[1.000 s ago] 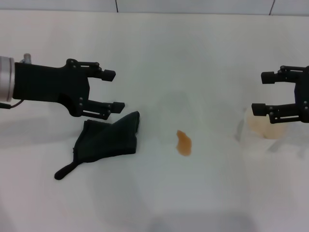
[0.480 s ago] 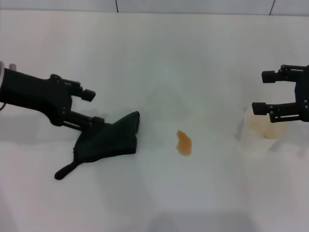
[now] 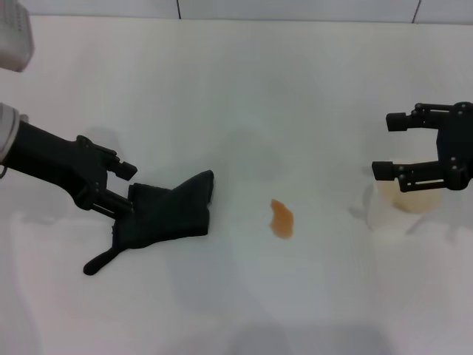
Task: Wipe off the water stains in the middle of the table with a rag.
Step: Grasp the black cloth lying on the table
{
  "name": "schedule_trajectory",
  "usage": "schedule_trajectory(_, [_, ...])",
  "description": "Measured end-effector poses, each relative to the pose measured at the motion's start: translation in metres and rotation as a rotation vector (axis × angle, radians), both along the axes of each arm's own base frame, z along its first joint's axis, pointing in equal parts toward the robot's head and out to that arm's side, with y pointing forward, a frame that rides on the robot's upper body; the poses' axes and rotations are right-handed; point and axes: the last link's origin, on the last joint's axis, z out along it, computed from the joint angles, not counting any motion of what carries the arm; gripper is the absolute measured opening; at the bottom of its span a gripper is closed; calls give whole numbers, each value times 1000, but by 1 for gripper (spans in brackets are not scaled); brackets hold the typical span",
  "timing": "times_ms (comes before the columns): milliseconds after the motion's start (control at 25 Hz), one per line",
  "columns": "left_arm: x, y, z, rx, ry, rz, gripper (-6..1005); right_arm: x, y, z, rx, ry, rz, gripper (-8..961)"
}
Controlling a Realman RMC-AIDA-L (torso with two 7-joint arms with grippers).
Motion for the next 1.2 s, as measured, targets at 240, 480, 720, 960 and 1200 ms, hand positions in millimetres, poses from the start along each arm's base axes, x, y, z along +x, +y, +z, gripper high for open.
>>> schedule_trajectory(240, [-1,3,-6,22,24,-7,817,-1,-1,-2,-6,9,3,842])
schedule_trajectory(480, [1,6,-30,50,38,-51,816,-1,0,-4,-13,13,0,841])
schedule_trajectory(720, [-6,4,-48,45,26,-59,816,-2,0,-5,-19,12,2,841])
schedule_trajectory(960, [-9,1,-52,56,-8,-57,816,-2,-1,-5,-22,15,-4,841])
schedule_trajectory(1200, [-12,-1,-55,61,-11,-46,817,-1,-1,-5,-23,14,-6,842])
